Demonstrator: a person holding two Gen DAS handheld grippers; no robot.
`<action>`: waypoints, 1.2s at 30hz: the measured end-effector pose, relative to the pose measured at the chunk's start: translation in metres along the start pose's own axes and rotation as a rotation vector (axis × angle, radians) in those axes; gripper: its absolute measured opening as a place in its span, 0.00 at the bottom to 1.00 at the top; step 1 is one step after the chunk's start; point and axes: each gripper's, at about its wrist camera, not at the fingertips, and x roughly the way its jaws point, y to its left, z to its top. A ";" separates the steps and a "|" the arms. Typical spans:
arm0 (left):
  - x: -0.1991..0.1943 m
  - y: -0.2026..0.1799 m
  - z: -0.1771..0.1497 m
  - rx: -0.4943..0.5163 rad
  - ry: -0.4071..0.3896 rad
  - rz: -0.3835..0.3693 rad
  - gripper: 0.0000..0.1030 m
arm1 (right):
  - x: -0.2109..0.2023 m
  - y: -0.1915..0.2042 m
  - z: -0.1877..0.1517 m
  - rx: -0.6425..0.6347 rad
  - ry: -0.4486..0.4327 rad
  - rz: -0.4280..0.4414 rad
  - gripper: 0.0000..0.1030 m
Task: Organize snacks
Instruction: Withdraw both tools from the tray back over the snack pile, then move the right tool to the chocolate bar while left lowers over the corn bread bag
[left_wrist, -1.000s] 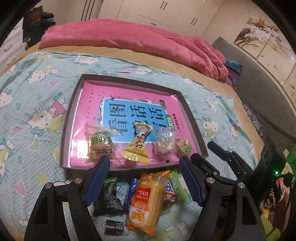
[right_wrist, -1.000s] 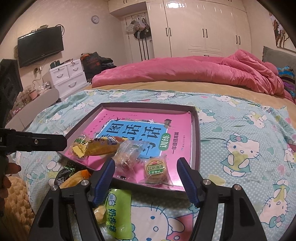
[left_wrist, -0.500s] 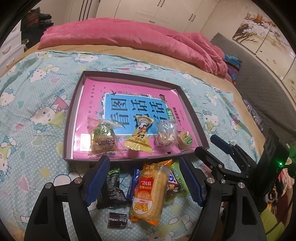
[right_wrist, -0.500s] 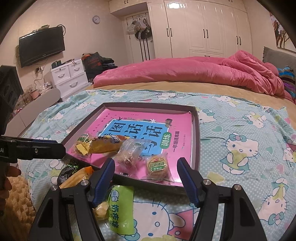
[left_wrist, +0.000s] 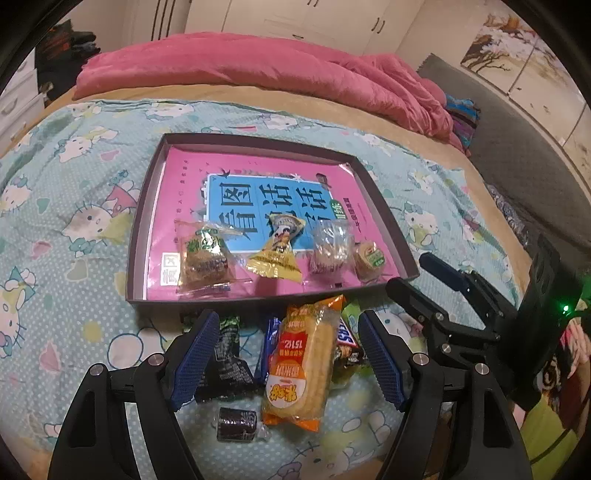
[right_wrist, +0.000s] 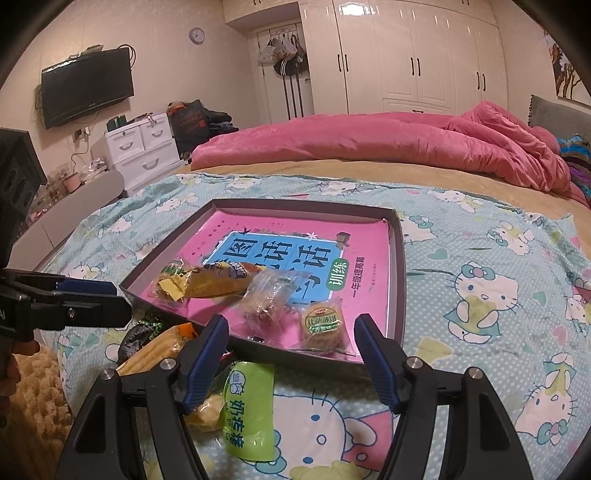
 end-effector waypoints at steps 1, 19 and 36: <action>0.000 -0.001 -0.001 0.004 0.004 0.000 0.76 | 0.000 0.000 0.000 -0.001 -0.001 0.001 0.68; 0.003 -0.004 -0.014 0.020 0.037 -0.004 0.76 | -0.005 0.006 -0.004 0.001 0.012 0.024 0.68; 0.008 -0.006 -0.022 0.042 0.082 0.006 0.76 | -0.010 0.013 -0.010 -0.012 0.035 0.029 0.68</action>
